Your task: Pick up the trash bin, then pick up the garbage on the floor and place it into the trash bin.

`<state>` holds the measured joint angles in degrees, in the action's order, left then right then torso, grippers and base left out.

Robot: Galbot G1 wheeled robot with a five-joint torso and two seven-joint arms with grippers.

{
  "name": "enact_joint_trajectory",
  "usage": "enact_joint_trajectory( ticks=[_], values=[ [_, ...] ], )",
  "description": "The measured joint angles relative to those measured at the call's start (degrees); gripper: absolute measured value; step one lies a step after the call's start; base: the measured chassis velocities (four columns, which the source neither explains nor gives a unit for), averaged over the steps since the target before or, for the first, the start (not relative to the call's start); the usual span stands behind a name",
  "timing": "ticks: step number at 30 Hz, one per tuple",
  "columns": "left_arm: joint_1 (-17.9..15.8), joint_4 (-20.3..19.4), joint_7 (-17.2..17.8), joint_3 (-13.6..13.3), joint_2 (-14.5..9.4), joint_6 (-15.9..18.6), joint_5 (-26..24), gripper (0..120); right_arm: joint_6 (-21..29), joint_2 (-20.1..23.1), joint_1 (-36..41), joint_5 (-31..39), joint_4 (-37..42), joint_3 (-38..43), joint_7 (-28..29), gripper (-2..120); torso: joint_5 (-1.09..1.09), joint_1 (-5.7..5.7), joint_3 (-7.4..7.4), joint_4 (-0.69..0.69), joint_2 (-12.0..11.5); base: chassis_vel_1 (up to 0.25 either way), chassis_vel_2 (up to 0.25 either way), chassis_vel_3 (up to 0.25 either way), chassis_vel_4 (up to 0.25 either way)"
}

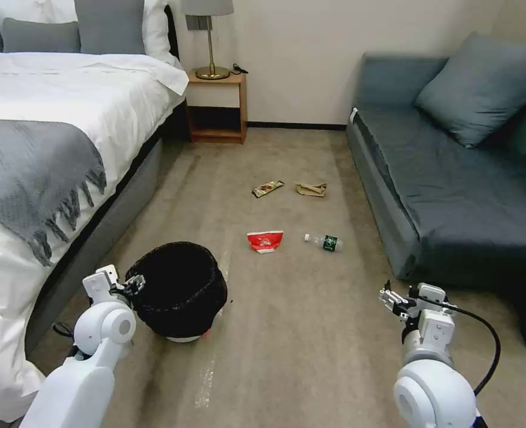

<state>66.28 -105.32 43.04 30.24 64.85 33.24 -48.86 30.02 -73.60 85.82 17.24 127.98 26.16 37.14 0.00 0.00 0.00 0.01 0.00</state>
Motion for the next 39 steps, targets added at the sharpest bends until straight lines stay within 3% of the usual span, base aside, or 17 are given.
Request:
enact_joint_trajectory(
  ticks=[3, 10, 11, 17, 21, 25, 29, 32, 36, 37, 39],
  values=[
    [-2.24, 2.87, -0.03, -1.03, 0.15, 0.28, -0.32, 77, 0.0, 0.19, -0.95, -0.02, -0.66, -0.04, 0.1, 100, -0.01, 0.0, 0.0, -0.01, 0.0, 0.0, 0.0, 0.0, 0.0],
    [-4.66, 4.04, 0.05, -2.85, 0.77, 1.73, -0.37, 66, 0.4, 1.25, -1.85, 1.23, -1.12, 0.36, 0.61, 100, 0.0, 0.0, 0.0, -0.01, 0.0, 0.0, 0.0, 0.0, 0.0],
    [-4.85, 4.11, 0.18, -3.1, 0.9, 1.95, -0.54, 57, 0.46, 1.31, -1.85, 1.4, -1.12, 0.41, 0.64, 100, 0.0, 0.0, 0.0, -0.02, 0.0, 0.0, 0.0, 0.0, 0.0],
    [-5.13, 4.25, 1.03, -3.67, 1.46, 2.92, -1.81, 39, 0.5, 1.47, -1.8, 1.65, -1.12, 0.48, 0.66, 100, 0.0, 0.0, 0.0, -0.02, 0.0, 0.0, 0.0, 0.0, 0.0],
    [-4.95, 5.03, 1.34, -4.23, 2.07, 4.15, -2.4, 17, 1.07, 1.93, -2.34, 3.12, -1.2, 0.82, 0.79, 100, 0.0, 0.0, 0.0, 0.0, 0.0, 0.0, 0.0, 0.0, 0.0],
    [-4.71, 5.6, 1.36, -4.11, 2.17, 4.86, -2.42, 5, 2.01, 2.58, -2.91, 5.03, -0.81, 1.36, 0.83, 100, 0.01, 0.0, 0.0, 0.0, 0.0, 0.0, 0.0, 0.0, 0.0],
    [-4.4, 5.53, 0.9, -3.75, 1.93, 4.8, -2.32, 3, 2.01, 2.41, -2.89, 4.99, -1.06, 1.09, 0.81, 100, 0.0, 0.0, 0.0, -0.01, 0.0, 0.0, 0.0, 0.0, 0.0],
    [-3.75, 4.95, -0.19, -3.37, 1.74, 3.93, -0.97, 3, 2.02, 2.04, -2.76, 4.76, -1.08, 0.62, 0.8, 100, -0.02, 0.0, 0.0, -0.04, 0.0, 0.0, 0.0, 0.0, 0.0],
    [-0.83, 2.33, -2.51, -1.91, 1.48, 1.42, 7.2, 3, 2.08, 1.28, -2.1, 4.57, -0.94, -0.1, 0.59, 100, -0.02, 0.0, 0.0, -0.01, 0.0, 0.0, 0.0, 0.0, 0.0],
    [-0.83, 2.33, -2.51, -1.91, 1.48, 1.42, 7.2, 3, 2.08, 1.28, -2.1, 4.57, -0.94, -0.1, 0.59, 100, -0.02, 0.0, 0.0, -0.01, 0.0, 0.0, 0.0, 0.0, 0.0],
    [2.82, -1.04, -3.73, -0.85, 1.71, -0.74, 15.16, 2, 2.83, 0.66, -1.37, 3.71, -0.37, -0.82, -0.38, 100, -0.01, 0.0, 0.0, 0.0, 0.0, 0.0, 0.0, 0.0, 0.0]
  ],
)
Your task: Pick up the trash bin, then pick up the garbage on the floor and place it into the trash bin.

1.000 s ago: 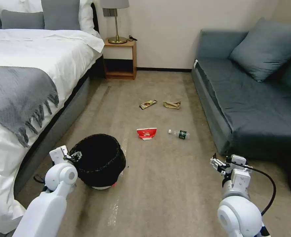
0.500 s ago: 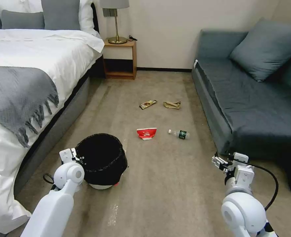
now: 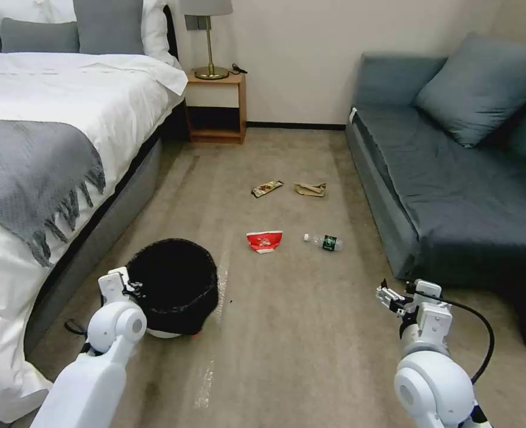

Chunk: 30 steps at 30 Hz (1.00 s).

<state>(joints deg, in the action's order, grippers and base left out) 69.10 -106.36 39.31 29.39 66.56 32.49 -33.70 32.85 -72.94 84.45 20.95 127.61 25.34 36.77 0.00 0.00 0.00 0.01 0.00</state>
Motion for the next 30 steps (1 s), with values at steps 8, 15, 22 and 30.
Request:
enact_joint_trajectory(
  ticks=[8, 15, 22, 30],
  values=[
    [9.82, -9.77, -2.33, 2.0, 1.57, -7.85, 12.82, 2, -0.81, -1.78, 1.0, -1.38, 0.37, -2.39, -1.14, 100, 0.01, 0.0, 0.0, -0.01, 0.0, 0.0, 0.0, 0.0, 0.0],
    [15.32, -13.25, -4.08, 2.81, 3.37, -14.07, 22.62, 2, -1.83, -2.46, 1.88, -2.97, 0.43, -3.68, -1.79, 100, 0.0, 0.0, 0.01, 0.0, 0.0, 0.0, 0.0, 0.0, 0.0],
    [16.08, -12.79, -4.91, 2.45, 4.46, -16.59, 28.55, 2, -2.01, -2.93, 2.45, -3.26, 0.72, -3.86, -1.66, 100, -0.01, 0.0, 0.0, -0.01, 0.0, 0.0, 0.0, 0.0, 0.0],
    [17.16, -15.01, -5.02, 1.47, 4.9, -16.45, 29.02, 2, -2.1, -2.99, 3.0, -3.69, 0.39, -3.51, -1.61, 100, 0.01, -0.01, 0.01, -0.01, 0.0, 0.0, 0.0, 0.0, 0.0]
  ],
)
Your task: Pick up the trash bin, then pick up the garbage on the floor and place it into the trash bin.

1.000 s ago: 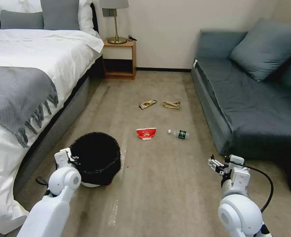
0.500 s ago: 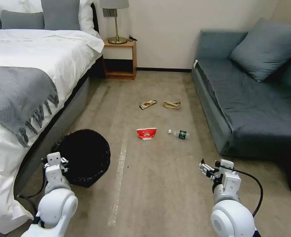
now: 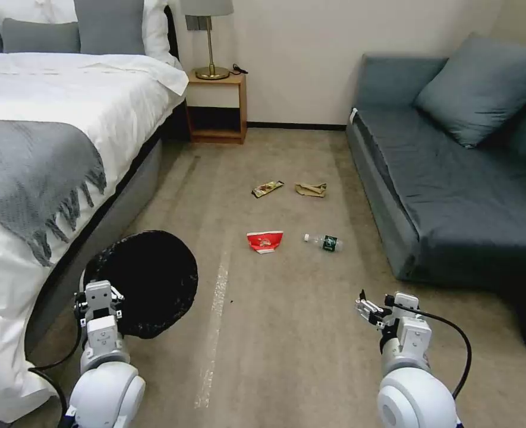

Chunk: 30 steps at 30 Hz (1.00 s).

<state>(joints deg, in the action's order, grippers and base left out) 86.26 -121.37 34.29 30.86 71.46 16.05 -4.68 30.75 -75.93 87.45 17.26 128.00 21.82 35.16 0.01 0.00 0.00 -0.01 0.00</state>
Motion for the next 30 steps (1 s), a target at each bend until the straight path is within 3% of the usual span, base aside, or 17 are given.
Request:
enact_joint_trajectory(
  ticks=[6, 13, 30],
  values=[
    [0.3, 0.47, 0.0, -0.57, 1.01, -0.14, 0.55, 2, -0.69, -0.39, -0.07, -0.72, -0.9, -0.06, -0.01, 100, -0.01, 0.0, 0.0, 0.0, 0.0, 0.0, 0.0, 0.0, 0.0],
    [0.39, 1.49, -0.54, -0.08, 0.6, -0.48, -0.78, 2, -1.5, -0.83, -0.06, -1.79, -1.82, -0.39, -0.05, 100, -0.01, 0.0, 0.0, 0.01, 0.0, -0.028, 0.02, 0.02, -0.031],
    [-0.39, 4.03, -1.65, 0.0, 0.79, -1.4, -1.81, 2, -2.7, -1.09, -0.5, -2.89, -3.81, -0.67, -0.2, 100, -0.02, 0.0, -0.01, 0.01, 0.0, -0.145, 0.158, 0.16, -0.162]
  ],
)
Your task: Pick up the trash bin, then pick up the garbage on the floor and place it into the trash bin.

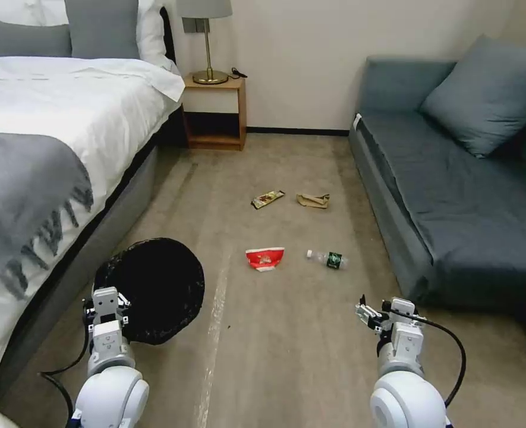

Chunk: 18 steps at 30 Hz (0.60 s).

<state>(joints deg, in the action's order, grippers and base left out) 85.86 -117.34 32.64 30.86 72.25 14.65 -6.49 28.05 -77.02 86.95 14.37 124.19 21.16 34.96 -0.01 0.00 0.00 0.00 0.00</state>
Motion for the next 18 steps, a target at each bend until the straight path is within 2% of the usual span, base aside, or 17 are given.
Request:
enact_joint_trajectory(
  ticks=[18],
  values=[
    [-0.53, 1.79, -0.58, -0.35, -0.09, -0.85, 0.67, 2, -0.51, -0.25, -0.87, -0.35, -1.72, -0.51, -0.06, 100, 0.02, 0.0, 0.0, 0.0, 0.0, -0.192, 0.197, 0.197, -0.191]
  ],
)
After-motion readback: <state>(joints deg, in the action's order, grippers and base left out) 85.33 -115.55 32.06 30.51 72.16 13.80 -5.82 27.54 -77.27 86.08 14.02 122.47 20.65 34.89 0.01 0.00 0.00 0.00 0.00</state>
